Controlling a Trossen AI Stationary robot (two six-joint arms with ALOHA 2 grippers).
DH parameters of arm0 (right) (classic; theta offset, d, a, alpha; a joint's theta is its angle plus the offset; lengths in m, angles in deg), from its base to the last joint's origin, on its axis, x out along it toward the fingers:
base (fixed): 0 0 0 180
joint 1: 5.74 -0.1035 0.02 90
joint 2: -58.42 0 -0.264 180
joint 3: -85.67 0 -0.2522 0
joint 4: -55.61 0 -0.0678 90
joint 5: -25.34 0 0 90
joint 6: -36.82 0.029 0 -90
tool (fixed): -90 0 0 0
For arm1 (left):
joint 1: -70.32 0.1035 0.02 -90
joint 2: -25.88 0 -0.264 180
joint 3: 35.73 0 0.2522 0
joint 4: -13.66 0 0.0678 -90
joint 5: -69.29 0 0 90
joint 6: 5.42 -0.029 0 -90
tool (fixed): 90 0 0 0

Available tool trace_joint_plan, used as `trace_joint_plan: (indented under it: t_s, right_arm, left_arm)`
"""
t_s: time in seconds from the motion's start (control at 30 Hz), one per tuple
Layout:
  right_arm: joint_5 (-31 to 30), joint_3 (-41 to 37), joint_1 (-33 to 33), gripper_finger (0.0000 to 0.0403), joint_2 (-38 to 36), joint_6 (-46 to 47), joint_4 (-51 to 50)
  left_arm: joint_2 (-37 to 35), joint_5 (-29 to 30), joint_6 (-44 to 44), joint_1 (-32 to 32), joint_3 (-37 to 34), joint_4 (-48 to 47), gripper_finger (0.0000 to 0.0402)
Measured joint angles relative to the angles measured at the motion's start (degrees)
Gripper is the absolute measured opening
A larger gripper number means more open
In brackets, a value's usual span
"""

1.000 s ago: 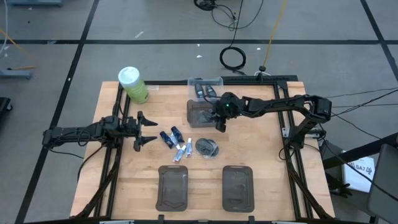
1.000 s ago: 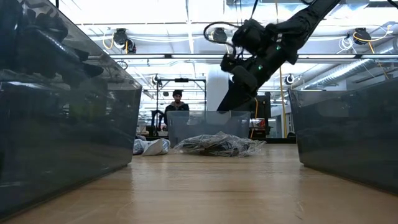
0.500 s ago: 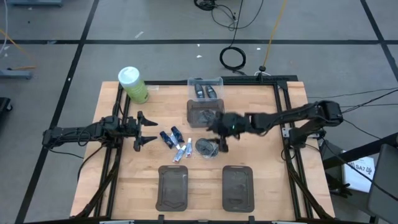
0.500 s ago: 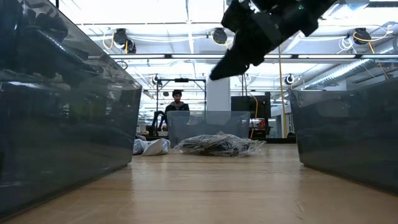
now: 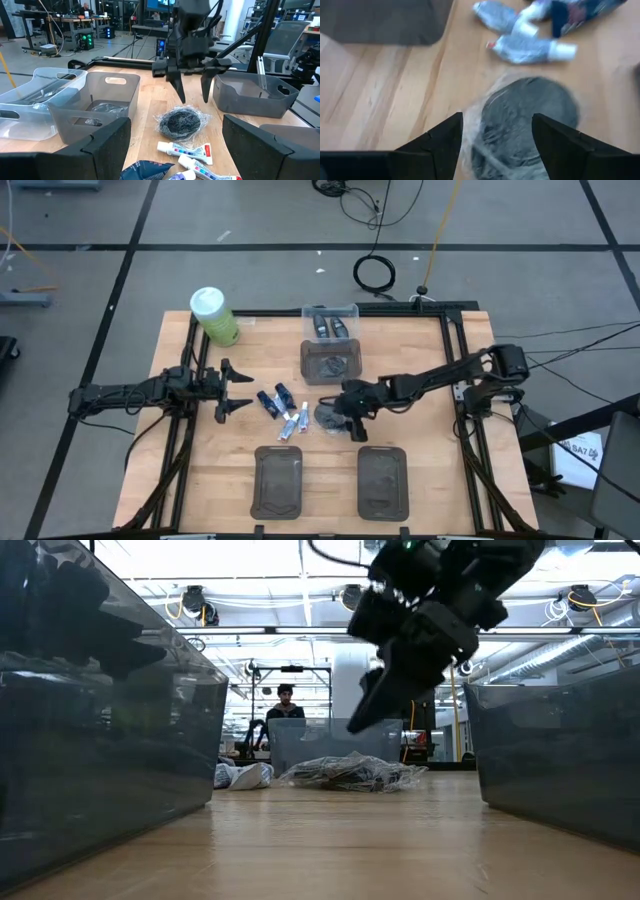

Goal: Pick & Place Travel size toiletries
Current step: Put the left black hairbrush into the top black bin

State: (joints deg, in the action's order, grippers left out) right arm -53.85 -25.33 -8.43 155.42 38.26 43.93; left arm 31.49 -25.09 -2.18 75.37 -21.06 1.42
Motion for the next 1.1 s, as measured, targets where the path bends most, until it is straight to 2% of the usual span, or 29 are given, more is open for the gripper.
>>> trace_joint_plan:
  t_s: [0.43,0.6,0.77,1.1]
  right_arm:
    - [0.9,0.1,4.0,0.0222,5.7,-3.5,-4.2]
    - [-4.3,0.1,4.3,0.0207,5.4,-4.3,-6.7]
    - [-4.9,0.1,4.3,0.0172,5.4,-4.5,-7.8]
    - [-4.6,0.1,4.1,0.0065,5.4,-4.5,-9.5]
  left_arm:
    - [0.0,0.0,0.0,0.0,0.0,0.0,0.0306]
    - [0.0,0.0,0.0,0.0,0.0,0.0,0.0306]
    - [0.0,0.0,0.0,0.0,0.0,0.0,0.0306]
    - [0.0,0.0,0.0,0.0,0.0,0.0,0.0306]
